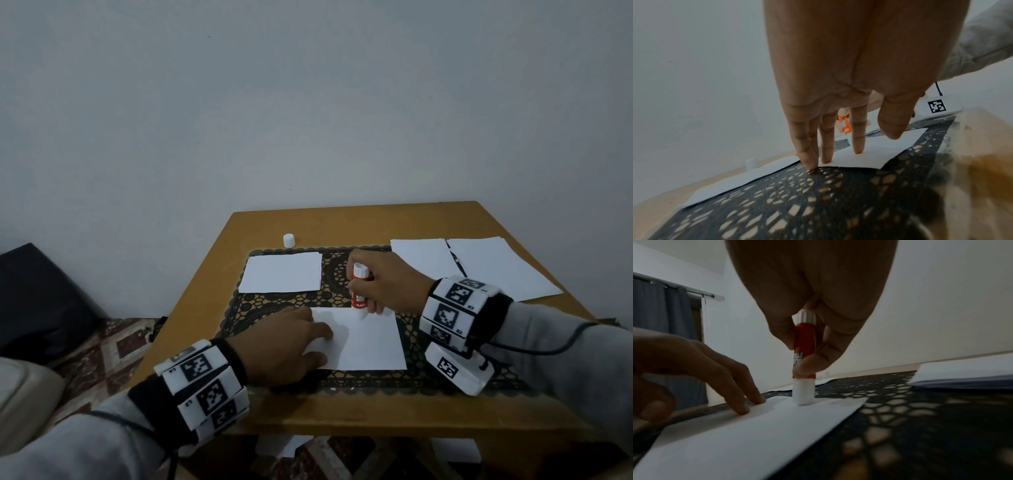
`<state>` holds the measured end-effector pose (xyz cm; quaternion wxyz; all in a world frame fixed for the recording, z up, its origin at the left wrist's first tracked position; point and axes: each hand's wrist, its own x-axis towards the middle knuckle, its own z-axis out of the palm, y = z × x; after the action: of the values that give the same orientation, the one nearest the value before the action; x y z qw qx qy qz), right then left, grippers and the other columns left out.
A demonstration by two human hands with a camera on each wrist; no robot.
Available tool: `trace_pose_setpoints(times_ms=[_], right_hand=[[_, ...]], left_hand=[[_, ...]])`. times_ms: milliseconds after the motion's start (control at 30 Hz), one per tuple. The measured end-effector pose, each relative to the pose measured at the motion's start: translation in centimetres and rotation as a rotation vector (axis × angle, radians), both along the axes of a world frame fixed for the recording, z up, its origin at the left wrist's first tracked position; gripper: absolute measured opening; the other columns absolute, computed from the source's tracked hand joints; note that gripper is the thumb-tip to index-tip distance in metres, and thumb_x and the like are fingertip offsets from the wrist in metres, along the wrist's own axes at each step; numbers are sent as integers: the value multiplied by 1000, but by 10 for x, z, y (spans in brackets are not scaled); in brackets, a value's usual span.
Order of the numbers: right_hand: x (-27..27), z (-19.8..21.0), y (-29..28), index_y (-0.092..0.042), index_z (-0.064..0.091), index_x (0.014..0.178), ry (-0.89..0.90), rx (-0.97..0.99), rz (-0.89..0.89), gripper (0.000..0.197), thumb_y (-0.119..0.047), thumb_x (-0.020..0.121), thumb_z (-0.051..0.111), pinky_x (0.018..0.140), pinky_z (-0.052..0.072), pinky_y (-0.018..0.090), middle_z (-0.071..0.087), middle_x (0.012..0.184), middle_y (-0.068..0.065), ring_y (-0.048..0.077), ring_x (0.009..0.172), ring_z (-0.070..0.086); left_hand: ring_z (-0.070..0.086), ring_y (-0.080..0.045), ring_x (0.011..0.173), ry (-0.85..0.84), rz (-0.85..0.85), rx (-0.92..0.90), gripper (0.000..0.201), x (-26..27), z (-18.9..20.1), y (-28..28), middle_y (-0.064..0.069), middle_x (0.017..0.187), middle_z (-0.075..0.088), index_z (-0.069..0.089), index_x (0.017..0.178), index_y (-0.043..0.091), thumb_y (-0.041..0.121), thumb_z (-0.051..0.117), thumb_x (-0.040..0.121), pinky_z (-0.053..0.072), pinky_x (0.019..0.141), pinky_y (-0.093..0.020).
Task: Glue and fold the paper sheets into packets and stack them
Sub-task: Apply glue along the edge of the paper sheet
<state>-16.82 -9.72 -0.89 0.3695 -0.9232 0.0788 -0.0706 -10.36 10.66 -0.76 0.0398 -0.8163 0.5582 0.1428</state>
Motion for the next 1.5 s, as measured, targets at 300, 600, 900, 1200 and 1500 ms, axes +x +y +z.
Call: trace_pose_setpoints(times_ms=[300, 600, 900, 1200, 1500], right_hand=[[-28, 3, -27, -9, 55, 94, 8, -50, -85, 8, -15, 91, 59, 56, 56, 29, 68, 88, 11, 18, 63, 66], [-31, 19, -19, -12, 54, 95, -77, -97, -115, 10, -20, 91, 59, 65, 59, 41, 68, 83, 7, 22, 65, 68], [-35, 16, -19, -15, 54, 91, -194, -141, -190, 9, -22, 91, 60, 65, 56, 38, 64, 80, 1, 17, 69, 63], [-37, 1, -12, -16, 51, 92, -18, -127, -97, 5, -20, 94, 54, 72, 57, 42, 66, 88, 7, 21, 75, 65], [-54, -3, 1, -19, 48, 89, 23, -150, -34, 6, -19, 93, 53, 68, 56, 40, 67, 81, 5, 18, 70, 65]], left_hand=[[35, -30, 129, -177, -27, 146, 63, 1, -2, -29, -11, 141, 34, 19, 147, 44, 42, 52, 94, 38, 106, -40], [57, -30, 97, -319, -145, 294, 80, -10, 5, -54, -22, 125, 48, 0, 149, 42, 32, 55, 93, 48, 68, -32], [53, -22, 75, -357, -160, 317, 82, -18, 8, -62, -15, 99, 61, 0, 151, 32, 22, 56, 93, 44, 60, -30], [53, -22, 75, -373, -164, 301, 82, -17, 8, -61, -6, 74, 47, 3, 151, 34, 21, 57, 91, 44, 59, -30], [55, -23, 74, -369, -173, 258, 81, -14, 7, -60, -6, 75, 52, 7, 151, 34, 21, 59, 90, 47, 62, -30]])
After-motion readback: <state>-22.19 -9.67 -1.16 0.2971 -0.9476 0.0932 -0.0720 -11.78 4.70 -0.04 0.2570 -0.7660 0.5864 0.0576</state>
